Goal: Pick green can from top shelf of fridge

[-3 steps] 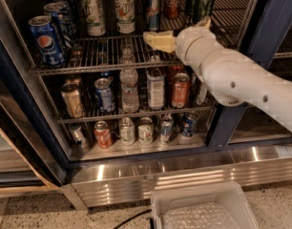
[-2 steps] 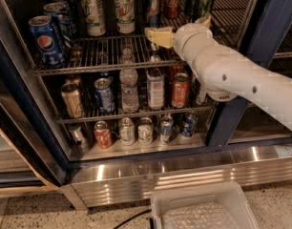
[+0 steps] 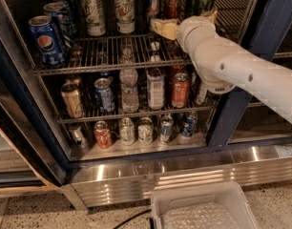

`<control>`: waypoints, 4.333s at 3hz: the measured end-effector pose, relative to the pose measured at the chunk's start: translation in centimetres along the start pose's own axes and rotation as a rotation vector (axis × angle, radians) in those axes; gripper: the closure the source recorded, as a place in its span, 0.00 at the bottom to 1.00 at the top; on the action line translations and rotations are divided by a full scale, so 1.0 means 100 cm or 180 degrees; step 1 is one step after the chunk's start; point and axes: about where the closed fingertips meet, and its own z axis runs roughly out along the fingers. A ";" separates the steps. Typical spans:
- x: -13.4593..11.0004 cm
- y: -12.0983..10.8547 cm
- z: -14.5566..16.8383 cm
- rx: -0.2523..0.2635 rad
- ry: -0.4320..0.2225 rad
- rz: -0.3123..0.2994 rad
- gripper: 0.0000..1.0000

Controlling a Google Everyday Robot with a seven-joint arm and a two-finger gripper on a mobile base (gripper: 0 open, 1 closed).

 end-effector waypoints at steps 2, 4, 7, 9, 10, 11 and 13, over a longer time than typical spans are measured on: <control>0.011 -0.043 0.026 0.0239 0.0155 0.0066 0.00; 0.010 -0.065 0.047 0.0389 0.0201 0.0192 0.00; 0.004 -0.110 0.094 0.0738 0.0189 0.0169 0.00; 0.013 -0.131 0.105 0.0945 0.0225 0.0172 0.00; 0.016 -0.125 0.112 0.0887 0.0250 0.0153 0.00; 0.020 -0.124 0.116 0.0873 0.0275 0.0158 0.00; 0.020 -0.124 0.116 0.0873 0.0275 0.0158 0.43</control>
Offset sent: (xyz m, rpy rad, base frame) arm 0.0440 -0.0437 0.0050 0.0296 0.0333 -0.0840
